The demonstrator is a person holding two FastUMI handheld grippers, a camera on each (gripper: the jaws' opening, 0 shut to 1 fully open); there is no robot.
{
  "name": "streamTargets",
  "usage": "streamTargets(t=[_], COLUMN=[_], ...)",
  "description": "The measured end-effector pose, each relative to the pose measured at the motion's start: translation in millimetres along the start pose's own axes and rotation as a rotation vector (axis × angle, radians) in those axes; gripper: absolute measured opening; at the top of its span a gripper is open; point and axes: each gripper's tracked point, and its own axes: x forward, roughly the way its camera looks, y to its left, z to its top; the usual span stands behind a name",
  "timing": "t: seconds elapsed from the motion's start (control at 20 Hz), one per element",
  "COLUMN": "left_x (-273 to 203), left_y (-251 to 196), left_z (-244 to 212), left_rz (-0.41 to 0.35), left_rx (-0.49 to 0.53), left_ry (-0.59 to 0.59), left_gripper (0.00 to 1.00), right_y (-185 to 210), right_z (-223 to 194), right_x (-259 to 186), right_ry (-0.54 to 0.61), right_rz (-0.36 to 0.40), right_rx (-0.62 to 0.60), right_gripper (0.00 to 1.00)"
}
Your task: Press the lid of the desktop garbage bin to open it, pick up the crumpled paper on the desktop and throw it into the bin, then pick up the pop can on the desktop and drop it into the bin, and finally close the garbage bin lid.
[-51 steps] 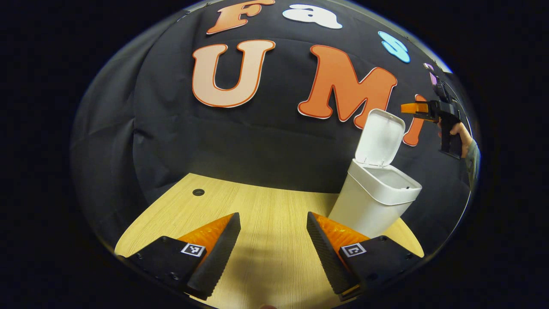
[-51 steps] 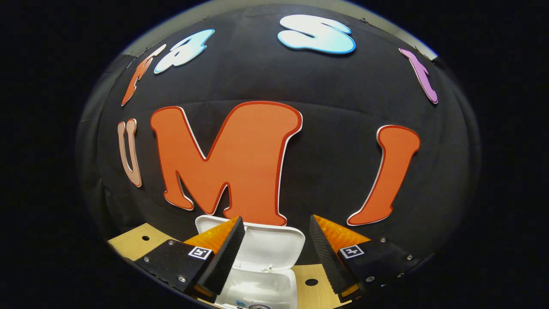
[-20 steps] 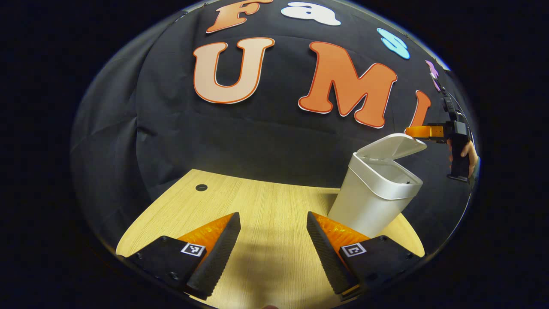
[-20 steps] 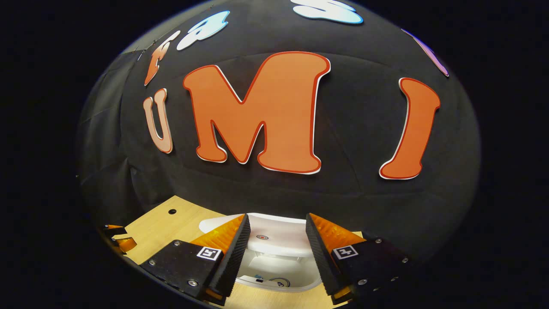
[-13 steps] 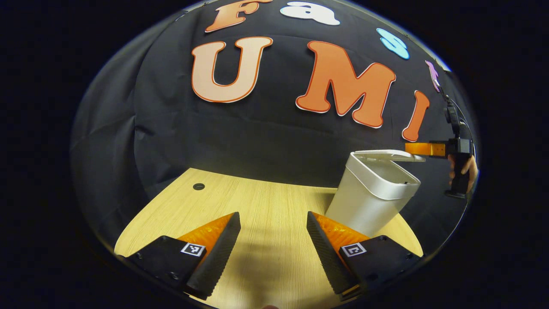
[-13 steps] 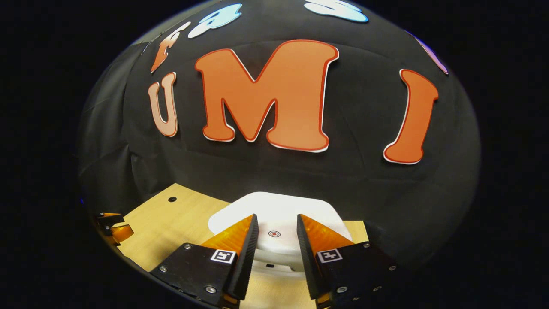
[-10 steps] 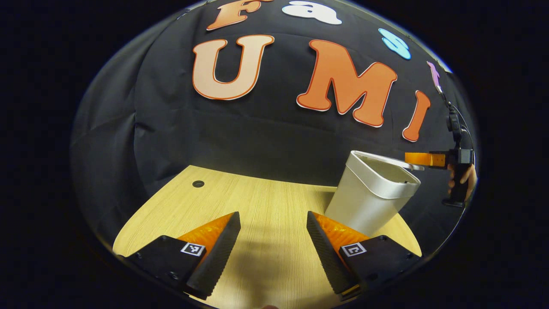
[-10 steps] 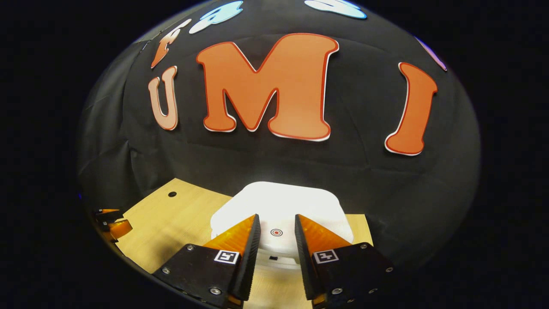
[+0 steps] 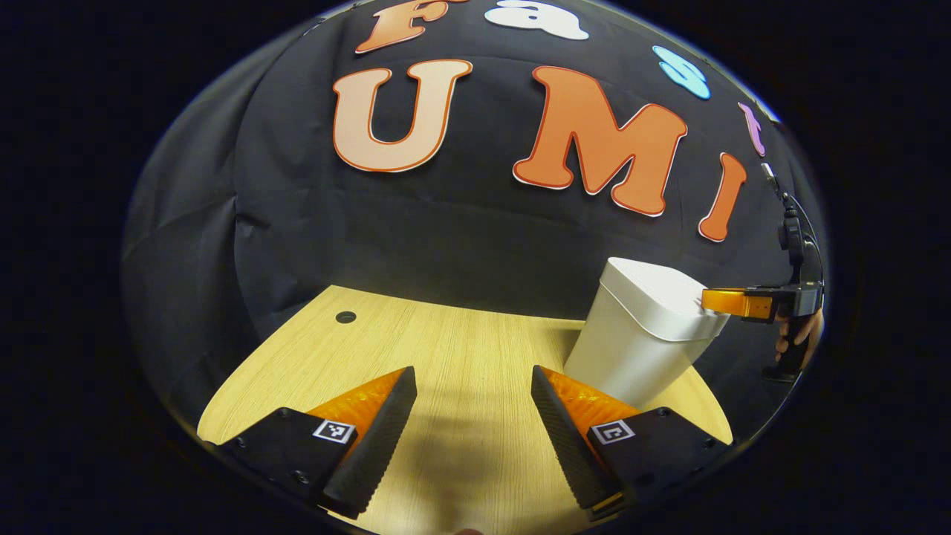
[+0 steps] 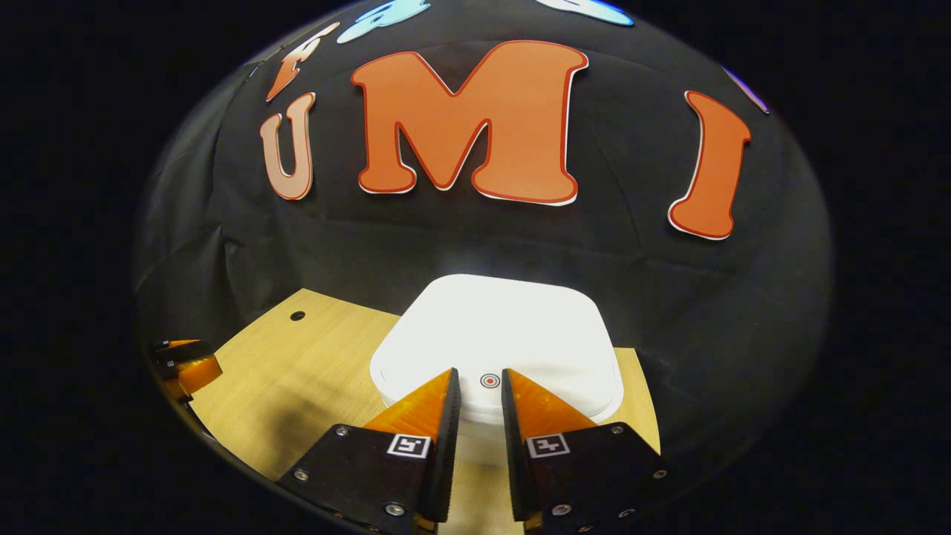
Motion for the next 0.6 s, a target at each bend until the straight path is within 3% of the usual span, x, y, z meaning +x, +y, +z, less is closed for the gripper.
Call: streamTargets(t=[0.15, 0.25, 0.45, 0.6], left_x=[-3, -4, -9, -23], left_y=[-13, -25, -36, -46], left_z=[-2, 4, 24, 52], left_rz=[-0.009, -0.025, -0.019, -0.007], left_rx=[0.042, 0.067, 0.136, 0.153], left_ry=[-0.004, -0.025, -0.087, -0.171], left_gripper=[0.99, 0.99, 0.99, 0.99], right_y=[0, -1, 0, 5], right_z=[-4, -3, -1, -3], right_x=[2, 3, -5, -20], right_ry=[0.007, -0.006, -0.04, -0.071], right_rz=[0.021, 0.038, 0.038, 0.038], right_rx=[0.049, 0.117, 0.056, 0.028], right_gripper=[0.33, 0.17, 0.14, 0.36])
